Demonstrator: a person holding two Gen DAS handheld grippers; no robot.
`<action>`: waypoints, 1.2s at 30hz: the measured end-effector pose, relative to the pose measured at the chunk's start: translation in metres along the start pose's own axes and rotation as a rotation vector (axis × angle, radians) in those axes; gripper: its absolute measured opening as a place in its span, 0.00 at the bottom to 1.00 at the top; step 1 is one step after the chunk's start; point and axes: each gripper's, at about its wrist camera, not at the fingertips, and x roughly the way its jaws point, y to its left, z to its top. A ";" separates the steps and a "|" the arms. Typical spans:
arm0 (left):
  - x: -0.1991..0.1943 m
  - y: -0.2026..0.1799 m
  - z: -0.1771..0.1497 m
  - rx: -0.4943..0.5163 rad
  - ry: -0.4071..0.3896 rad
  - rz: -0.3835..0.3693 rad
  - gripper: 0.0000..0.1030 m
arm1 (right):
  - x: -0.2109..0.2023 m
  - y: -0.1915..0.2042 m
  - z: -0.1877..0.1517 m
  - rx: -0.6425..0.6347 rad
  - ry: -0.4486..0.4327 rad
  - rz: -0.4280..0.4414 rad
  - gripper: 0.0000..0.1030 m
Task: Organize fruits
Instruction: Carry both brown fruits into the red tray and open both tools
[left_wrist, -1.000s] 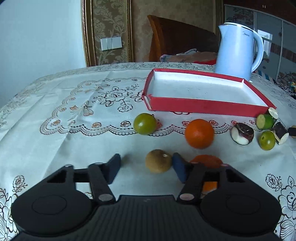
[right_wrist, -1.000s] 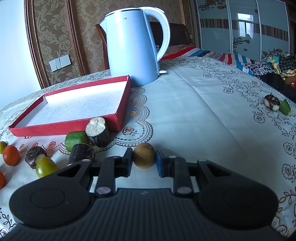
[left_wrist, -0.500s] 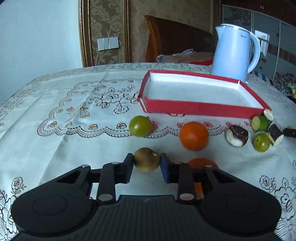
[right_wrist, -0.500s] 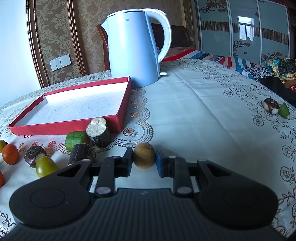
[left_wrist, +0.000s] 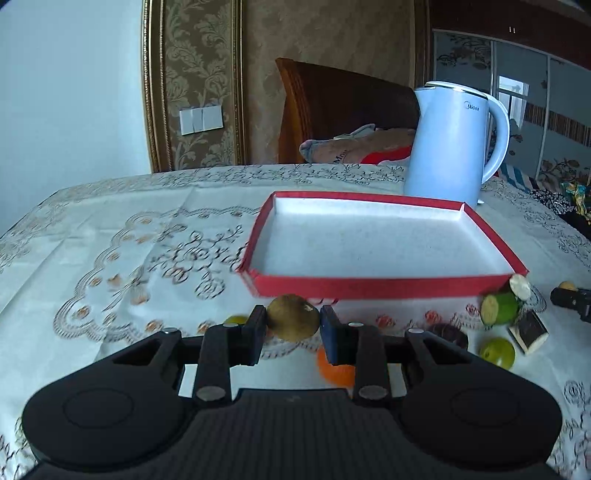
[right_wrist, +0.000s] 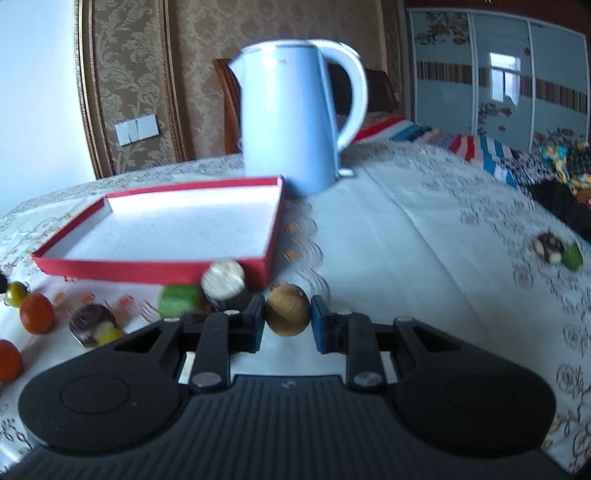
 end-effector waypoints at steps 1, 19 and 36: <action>0.005 -0.003 0.003 0.003 0.000 0.004 0.30 | -0.001 0.004 0.005 -0.010 -0.009 0.004 0.24; 0.115 -0.010 0.058 -0.023 0.059 0.095 0.30 | 0.098 0.077 0.067 -0.079 0.026 0.037 0.24; 0.157 -0.016 0.067 -0.002 0.143 0.092 0.30 | 0.148 0.088 0.079 -0.083 0.130 0.019 0.24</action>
